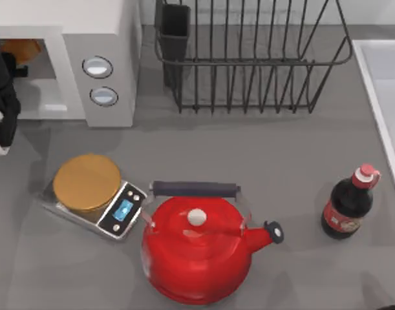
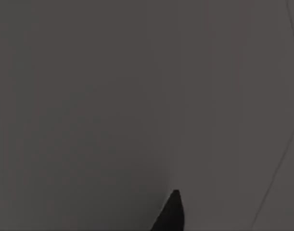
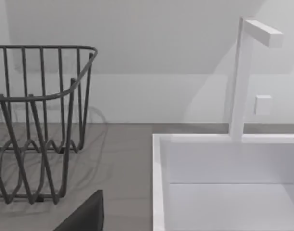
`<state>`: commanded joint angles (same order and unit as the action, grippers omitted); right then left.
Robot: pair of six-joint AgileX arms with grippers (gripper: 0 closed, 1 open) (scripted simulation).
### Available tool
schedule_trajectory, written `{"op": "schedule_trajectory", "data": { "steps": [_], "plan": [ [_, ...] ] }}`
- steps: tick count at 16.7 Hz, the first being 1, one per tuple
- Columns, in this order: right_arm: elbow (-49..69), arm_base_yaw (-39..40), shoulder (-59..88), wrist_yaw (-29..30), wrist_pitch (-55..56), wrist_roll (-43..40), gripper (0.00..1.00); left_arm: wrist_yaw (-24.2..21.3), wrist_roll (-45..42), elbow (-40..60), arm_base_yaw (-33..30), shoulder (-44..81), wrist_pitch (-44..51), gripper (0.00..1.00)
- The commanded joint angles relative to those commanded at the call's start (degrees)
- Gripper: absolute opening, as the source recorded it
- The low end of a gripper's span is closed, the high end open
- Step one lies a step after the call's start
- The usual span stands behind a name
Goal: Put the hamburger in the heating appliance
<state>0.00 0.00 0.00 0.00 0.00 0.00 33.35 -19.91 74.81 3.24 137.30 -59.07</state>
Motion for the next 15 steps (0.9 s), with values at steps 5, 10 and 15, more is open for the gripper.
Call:
{"op": "schedule_trajectory", "data": {
  "steps": [5,10,15],
  "plan": [
    [0.00,0.00,0.00,0.00,0.00,0.00,1.00,0.29,-0.36,-22.77,0.89,-7.57,-14.14,1.00],
    [0.00,0.00,0.00,0.00,0.00,0.00,1.00,-2.64,-1.75,-39.11,2.33,-11.00,-21.29,1.00],
    [0.00,0.00,0.00,0.00,0.00,0.00,1.00,-5.66,-2.52,-43.08,3.13,-11.58,-23.00,1.00]
  ]
}}
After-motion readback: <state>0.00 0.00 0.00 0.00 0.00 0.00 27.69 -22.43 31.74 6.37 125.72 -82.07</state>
